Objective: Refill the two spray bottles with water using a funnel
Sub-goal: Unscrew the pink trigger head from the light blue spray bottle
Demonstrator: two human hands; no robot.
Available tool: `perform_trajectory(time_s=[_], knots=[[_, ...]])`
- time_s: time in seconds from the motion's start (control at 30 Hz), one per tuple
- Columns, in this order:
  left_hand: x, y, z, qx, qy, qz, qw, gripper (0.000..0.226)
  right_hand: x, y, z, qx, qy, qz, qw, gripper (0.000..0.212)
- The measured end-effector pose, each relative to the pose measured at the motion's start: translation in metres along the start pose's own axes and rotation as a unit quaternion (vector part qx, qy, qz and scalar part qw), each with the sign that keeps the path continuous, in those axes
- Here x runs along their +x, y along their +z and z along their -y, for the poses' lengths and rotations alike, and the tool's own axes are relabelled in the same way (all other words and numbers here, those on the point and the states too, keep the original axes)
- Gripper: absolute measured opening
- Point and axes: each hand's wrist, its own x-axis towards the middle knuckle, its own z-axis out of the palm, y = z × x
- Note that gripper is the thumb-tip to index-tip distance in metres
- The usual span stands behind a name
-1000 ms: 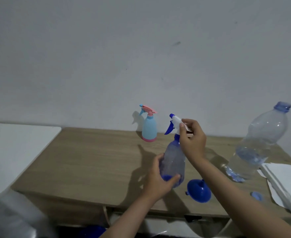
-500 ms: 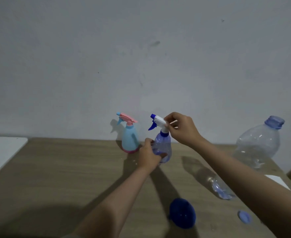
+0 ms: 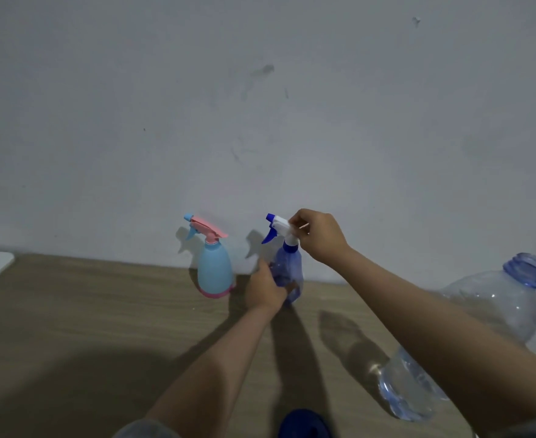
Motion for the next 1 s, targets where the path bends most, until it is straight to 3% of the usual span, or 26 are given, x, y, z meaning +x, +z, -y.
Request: perform_trajectory(time_s=[0.13,0.23,0.37,0.47,0.57,0.67,0.8,0.9,1.0], knots=[[0.006,-0.002,0.000,0.006,-0.002,0.017,1.000,0.059,0.006,0.000,0.002,-0.034,-0.002,0.018,0.999,0.017],[0.003,-0.007,0.004,0.006,-0.003,0.008,1.000,0.074,0.000,0.004,0.006,-0.114,-0.024,0.000,0.993,0.035],[-0.006,-0.024,0.025,0.021,0.029,-0.051,0.998,0.065,-0.008,0.026,0.021,-0.107,-0.232,-0.168,0.952,0.028],[-0.011,-0.046,0.042,0.019,0.050,-0.095,0.994,0.045,-0.005,0.054,0.048,-0.077,-0.322,-0.162,0.930,0.022],[-0.013,-0.072,0.054,0.024,0.057,-0.166,0.984,0.045,0.001,0.086,0.071,-0.019,-0.270,-0.094,0.958,0.029],[-0.006,-0.097,0.059,0.062,0.008,-0.210,0.976,0.064,0.012,0.107,0.083,0.048,-0.125,-0.019,0.991,0.043],[0.021,-0.114,0.063,0.018,-0.027,-0.121,0.992,0.079,0.023,0.120,0.092,0.110,0.018,0.041,0.993,0.040],[0.033,-0.119,0.063,-0.003,-0.031,-0.053,0.998,0.062,0.022,0.127,0.096,0.107,0.048,0.014,0.993,0.023],[0.027,-0.121,0.060,-0.008,-0.010,-0.073,0.997,0.050,0.016,0.121,0.101,0.117,0.049,-0.018,0.992,0.019]])
